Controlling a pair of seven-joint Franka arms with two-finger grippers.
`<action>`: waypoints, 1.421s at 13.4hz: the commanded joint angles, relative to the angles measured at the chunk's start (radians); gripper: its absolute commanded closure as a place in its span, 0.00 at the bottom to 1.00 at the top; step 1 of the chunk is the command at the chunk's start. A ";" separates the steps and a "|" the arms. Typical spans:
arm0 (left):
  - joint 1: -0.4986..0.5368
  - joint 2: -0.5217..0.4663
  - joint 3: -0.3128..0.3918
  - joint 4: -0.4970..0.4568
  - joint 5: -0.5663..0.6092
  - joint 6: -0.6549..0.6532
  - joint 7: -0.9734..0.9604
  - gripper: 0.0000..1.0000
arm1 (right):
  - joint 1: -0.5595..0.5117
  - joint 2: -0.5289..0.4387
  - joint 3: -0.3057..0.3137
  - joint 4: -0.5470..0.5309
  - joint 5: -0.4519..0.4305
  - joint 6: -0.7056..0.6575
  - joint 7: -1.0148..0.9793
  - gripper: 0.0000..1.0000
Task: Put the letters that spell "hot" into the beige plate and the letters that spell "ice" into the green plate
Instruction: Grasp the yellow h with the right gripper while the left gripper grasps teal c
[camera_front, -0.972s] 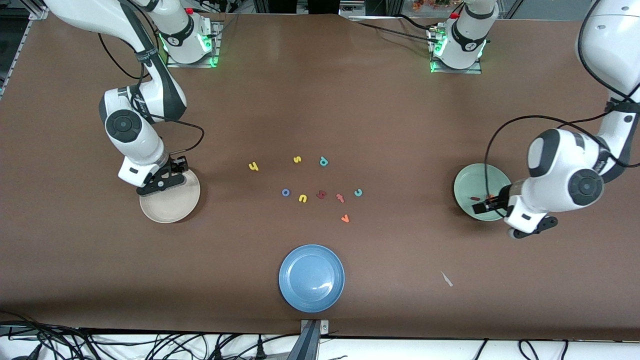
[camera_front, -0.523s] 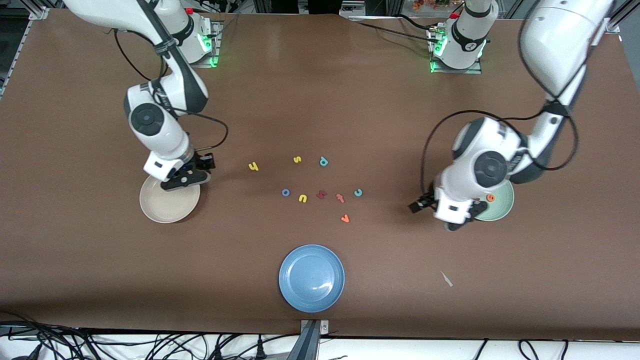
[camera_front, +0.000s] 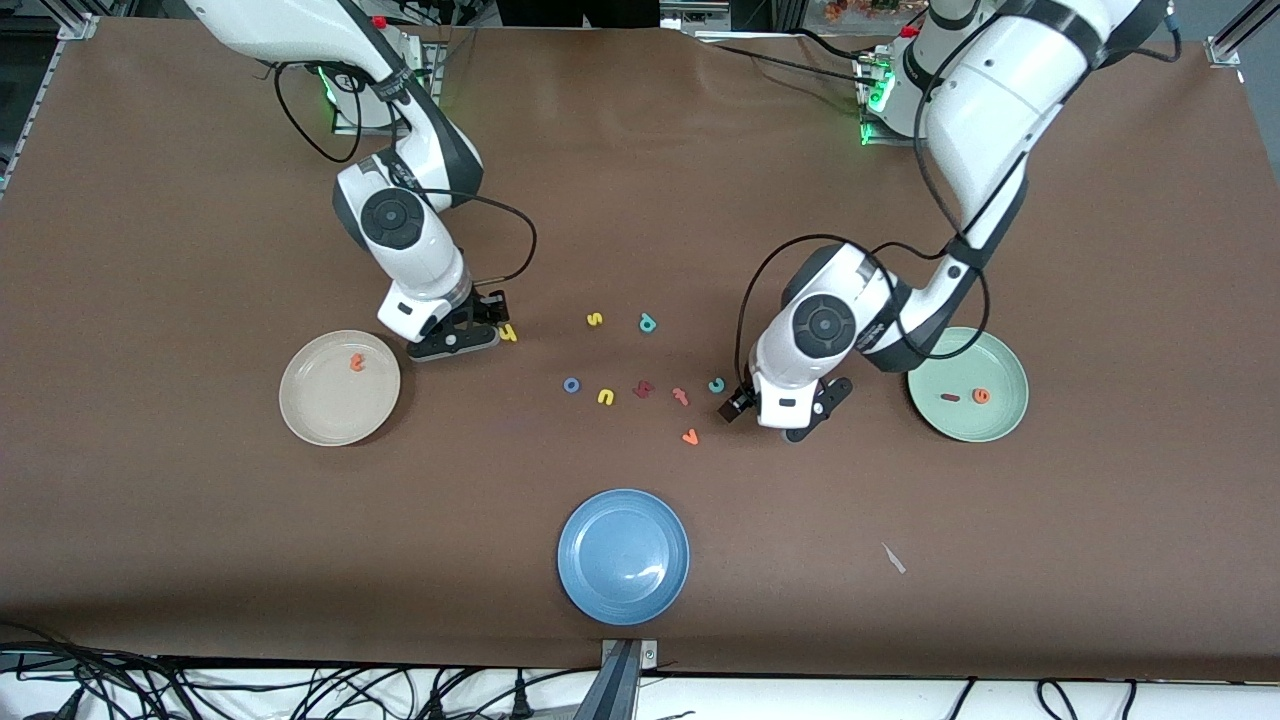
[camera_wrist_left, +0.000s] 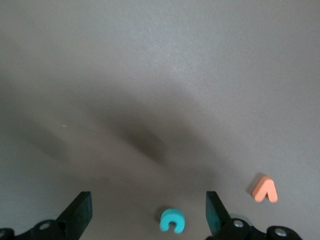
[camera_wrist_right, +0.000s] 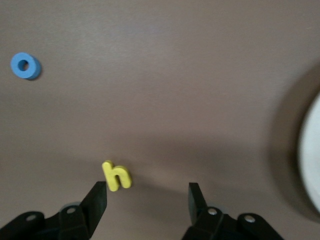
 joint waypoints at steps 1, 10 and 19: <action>-0.055 0.052 0.032 0.075 0.001 -0.012 -0.042 0.00 | 0.000 0.037 0.019 -0.002 0.010 0.061 0.015 0.20; -0.089 0.081 0.032 0.077 0.001 -0.010 -0.060 0.31 | 0.025 0.091 0.031 -0.017 -0.194 0.138 0.015 0.16; -0.104 0.084 0.032 0.088 0.003 -0.010 -0.062 0.49 | 0.025 0.115 0.030 -0.066 -0.202 0.227 0.015 0.42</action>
